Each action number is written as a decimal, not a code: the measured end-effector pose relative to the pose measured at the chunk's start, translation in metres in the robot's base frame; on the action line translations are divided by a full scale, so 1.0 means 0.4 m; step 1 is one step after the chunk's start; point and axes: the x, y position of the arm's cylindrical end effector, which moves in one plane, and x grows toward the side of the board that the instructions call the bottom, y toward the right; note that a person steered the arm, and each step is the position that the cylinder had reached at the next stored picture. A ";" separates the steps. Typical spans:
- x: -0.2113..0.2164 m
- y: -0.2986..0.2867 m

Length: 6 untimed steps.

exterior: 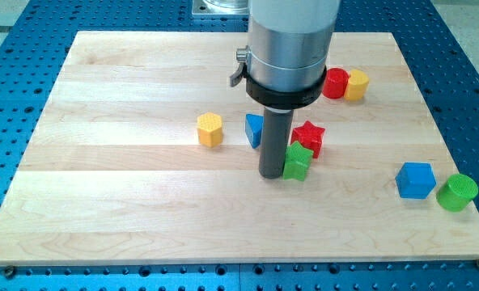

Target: Move the red star to the bottom left of the red circle

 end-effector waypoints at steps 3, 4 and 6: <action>0.172 0.080; 0.008 0.141; -0.121 0.139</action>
